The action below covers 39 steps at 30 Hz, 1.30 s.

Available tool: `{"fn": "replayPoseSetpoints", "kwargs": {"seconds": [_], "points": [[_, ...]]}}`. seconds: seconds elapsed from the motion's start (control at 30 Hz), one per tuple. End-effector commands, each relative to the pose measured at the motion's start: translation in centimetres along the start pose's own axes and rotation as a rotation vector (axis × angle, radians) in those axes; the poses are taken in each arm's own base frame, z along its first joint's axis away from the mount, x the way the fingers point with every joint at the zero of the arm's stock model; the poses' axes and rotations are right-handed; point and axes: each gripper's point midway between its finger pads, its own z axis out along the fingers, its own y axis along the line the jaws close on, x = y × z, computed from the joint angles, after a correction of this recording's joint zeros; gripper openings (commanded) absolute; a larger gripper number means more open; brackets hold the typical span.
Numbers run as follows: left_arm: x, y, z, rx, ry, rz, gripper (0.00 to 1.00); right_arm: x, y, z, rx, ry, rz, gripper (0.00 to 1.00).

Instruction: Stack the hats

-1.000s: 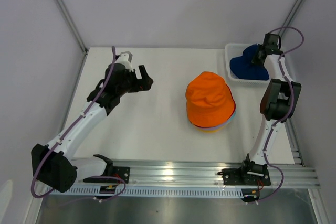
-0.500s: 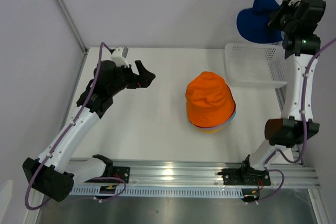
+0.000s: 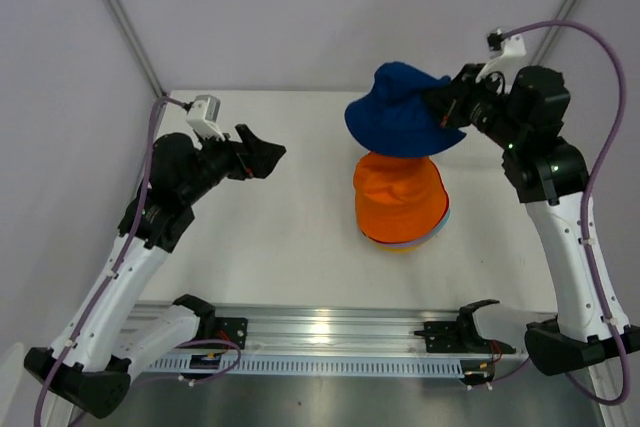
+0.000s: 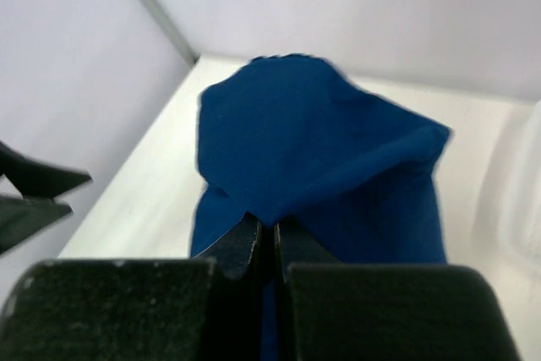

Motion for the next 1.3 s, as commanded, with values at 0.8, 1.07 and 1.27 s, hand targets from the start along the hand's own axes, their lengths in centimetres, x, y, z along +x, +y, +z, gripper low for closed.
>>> {"fn": "replayPoseSetpoints", "kwargs": {"seconds": [0.8,1.07,1.27], "points": [[5.0,0.5,1.5,0.054,0.114,-0.15,1.0,15.1,0.8,-4.2,0.043,0.288,-0.033,0.22],[5.6,-1.6,4.0,0.15,0.144,-0.225,1.0,11.3,0.0,-4.6,0.156,0.233,0.02,0.89],[6.5,-3.0,7.4,0.223,0.119,-0.422,0.99,8.3,-4.5,-7.0,0.372,0.122,0.175,0.98]]}}
